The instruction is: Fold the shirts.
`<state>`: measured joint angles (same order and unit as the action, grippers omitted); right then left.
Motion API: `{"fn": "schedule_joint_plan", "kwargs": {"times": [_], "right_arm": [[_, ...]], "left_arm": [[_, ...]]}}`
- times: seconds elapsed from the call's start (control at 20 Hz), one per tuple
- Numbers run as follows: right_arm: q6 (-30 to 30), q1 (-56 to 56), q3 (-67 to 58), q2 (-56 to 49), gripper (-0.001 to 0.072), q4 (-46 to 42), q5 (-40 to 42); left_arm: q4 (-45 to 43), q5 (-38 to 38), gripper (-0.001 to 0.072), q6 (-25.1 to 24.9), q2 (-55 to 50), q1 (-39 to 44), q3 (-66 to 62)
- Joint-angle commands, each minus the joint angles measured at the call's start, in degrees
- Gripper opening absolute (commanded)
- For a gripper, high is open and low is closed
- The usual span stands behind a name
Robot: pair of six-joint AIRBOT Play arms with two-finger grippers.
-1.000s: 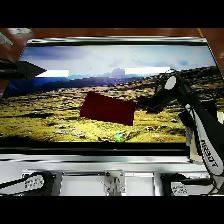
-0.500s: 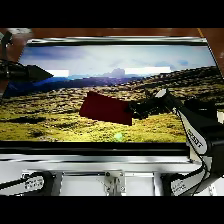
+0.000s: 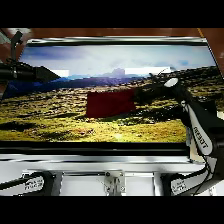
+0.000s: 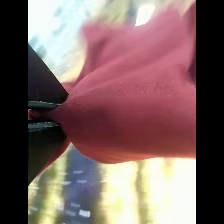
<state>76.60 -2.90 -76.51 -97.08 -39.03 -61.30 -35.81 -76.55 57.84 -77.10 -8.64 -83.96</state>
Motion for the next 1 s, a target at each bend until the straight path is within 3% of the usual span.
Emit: {"fn": "schedule_joint_plan", "kwargs": {"times": [0.0, 0.25, 0.55, 0.75, 0.95], "right_arm": [[0.2, 8.1, -7.7, 5.2, 0.0059, -3.3, -4.0], [6.8, 27.4, -11.9, 14.9, 0.0058, -7.7, -11.8], [12.0, 47.2, -11.9, 22.7, 0.0058, -7.9, -14.8], [12.6, 56.0, -11.9, 23.9, 0.0059, -8.3, -24.4], [13.8, 61.3, -11.8, 24.4, 0.0059, -19.4, -34.7]], "left_arm": [[0.0, 0.0, 0.0042, 0.6, 0.0, 0.5, 0.0], [0.0, 0.0, 0.0042, 0.5, 0.0, 0.5, 0.0], [0.0, 0.0, 0.0042, 0.5, 0.0, 0.6, 0.0], [0.0, 0.0, 0.0042, 0.5, 0.0, 0.6, 0.0], [0.0, 0.0, 0.0042, 0.5, 0.0, 0.6, 0.0]]}}
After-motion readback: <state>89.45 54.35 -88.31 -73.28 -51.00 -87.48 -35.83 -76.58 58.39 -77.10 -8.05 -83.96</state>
